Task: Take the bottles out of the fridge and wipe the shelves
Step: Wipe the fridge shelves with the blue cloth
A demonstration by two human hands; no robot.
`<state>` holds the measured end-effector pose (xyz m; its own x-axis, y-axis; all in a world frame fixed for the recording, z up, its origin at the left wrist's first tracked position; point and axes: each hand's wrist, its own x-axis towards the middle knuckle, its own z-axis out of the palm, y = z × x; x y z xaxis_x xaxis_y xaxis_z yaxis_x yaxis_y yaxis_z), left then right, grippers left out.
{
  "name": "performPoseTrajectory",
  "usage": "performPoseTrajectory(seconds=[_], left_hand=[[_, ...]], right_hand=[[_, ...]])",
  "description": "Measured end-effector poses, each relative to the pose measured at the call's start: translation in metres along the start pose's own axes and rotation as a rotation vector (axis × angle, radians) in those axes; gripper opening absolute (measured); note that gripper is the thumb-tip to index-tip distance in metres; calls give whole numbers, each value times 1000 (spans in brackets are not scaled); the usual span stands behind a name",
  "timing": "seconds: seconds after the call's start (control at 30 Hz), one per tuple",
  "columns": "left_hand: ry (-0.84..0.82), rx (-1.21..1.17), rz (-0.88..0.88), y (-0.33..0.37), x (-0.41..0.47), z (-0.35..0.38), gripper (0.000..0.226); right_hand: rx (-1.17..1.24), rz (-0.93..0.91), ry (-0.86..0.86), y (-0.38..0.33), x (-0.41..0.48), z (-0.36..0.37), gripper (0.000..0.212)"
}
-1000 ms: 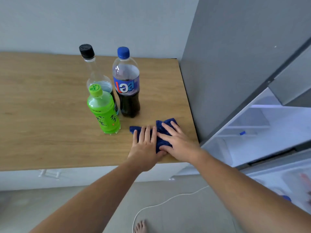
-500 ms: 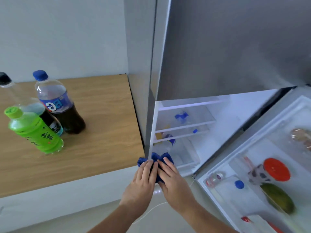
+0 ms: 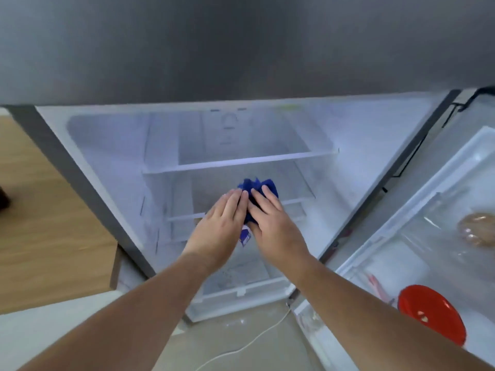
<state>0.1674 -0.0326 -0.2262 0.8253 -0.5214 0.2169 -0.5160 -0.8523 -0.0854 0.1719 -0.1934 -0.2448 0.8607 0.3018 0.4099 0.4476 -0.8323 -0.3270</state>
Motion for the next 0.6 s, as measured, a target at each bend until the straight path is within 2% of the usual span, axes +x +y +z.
performPoseTrajectory(seconds=[0.07, 0.17, 0.2, 0.27, 0.4, 0.53, 0.6], left_hand=[[-6, -15, 2, -9, 22, 27, 73], [-98, -29, -18, -29, 54, 64, 100], [-87, -27, -13, -36, 64, 76, 102], [-73, -15, -32, -50, 81, 101, 99], [-99, -104, -96, -81, 98, 156, 71], [-122, -239, -75, -98, 97, 180, 69], [-150, -249, -122, -99, 92, 182, 79]], right_hand=[[-16, -15, 25, 27, 16, 24, 48], [-18, 4, 30, 58, 40, 60, 46], [-35, -6, 28, 66, 50, 72, 44], [-62, -22, 5, 81, 68, 90, 41], [-132, 5, -164, 110, 87, 126, 48], [-124, 90, -153, 116, 77, 146, 52], [-179, 164, -166, 108, 80, 141, 54]])
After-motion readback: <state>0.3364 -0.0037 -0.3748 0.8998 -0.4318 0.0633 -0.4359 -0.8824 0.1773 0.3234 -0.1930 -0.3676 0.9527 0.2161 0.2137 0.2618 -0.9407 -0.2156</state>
